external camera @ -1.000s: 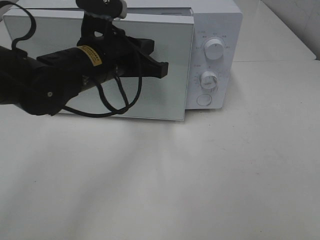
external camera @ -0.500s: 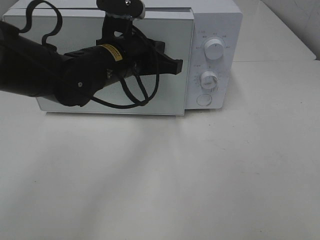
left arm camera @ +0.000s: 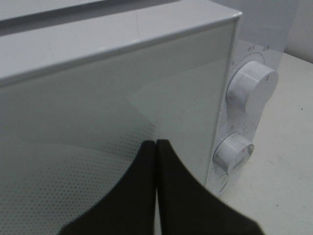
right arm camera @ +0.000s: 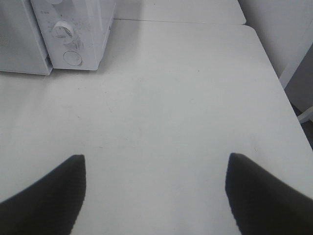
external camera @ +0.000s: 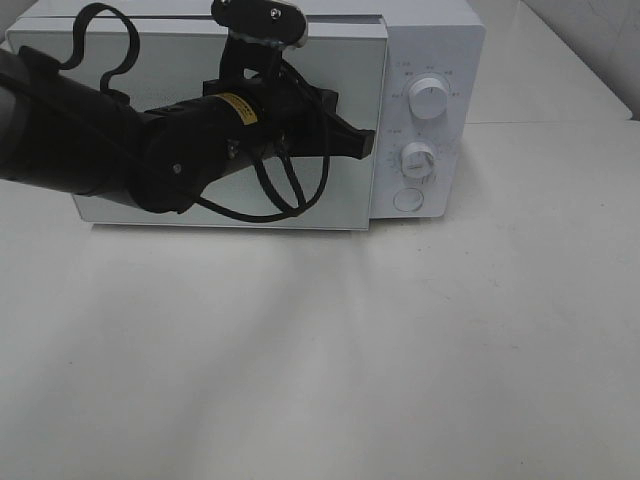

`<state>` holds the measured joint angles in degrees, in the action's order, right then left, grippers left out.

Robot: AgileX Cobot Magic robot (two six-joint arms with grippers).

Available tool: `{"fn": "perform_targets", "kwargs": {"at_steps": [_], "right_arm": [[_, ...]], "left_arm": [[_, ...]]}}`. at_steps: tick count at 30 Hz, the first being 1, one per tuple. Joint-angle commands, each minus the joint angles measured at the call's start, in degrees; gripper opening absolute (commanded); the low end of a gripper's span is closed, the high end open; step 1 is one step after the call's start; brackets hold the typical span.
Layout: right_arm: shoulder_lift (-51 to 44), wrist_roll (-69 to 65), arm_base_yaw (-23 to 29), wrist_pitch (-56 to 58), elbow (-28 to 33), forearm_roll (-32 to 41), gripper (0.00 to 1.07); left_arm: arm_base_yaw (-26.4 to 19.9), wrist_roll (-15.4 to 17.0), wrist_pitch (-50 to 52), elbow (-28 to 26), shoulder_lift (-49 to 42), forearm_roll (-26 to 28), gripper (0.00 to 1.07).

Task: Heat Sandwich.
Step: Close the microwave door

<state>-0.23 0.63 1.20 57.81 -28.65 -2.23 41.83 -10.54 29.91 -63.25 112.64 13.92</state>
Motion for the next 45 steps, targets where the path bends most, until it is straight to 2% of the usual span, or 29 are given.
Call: {"fn": "perform_targets", "kwargs": {"at_steps": [1, 14, 18, 27, 45], "right_arm": [[-1.4, -0.6, -0.4, -0.7, 0.1, -0.2, 0.76], [-1.4, -0.6, -0.4, -0.7, 0.1, -0.2, 0.76], [-1.4, -0.6, -0.4, -0.7, 0.1, -0.2, 0.76], [-1.4, -0.6, -0.4, -0.7, 0.1, -0.2, 0.76], [-1.4, -0.6, -0.4, -0.7, 0.1, -0.2, 0.76]], "left_arm": [[-0.6, -0.2, 2.6, -1.0, 0.4, 3.1, 0.00], [-0.6, -0.5, 1.7, -7.1, 3.2, 3.7, 0.00], [-0.6, -3.2, -0.4, -11.0, 5.2, 3.8, 0.00], [-2.5, -3.3, -0.9, -11.5, 5.4, 7.1, 0.00], [-2.5, -3.3, -2.4, -11.5, 5.2, 6.9, 0.00]]}}
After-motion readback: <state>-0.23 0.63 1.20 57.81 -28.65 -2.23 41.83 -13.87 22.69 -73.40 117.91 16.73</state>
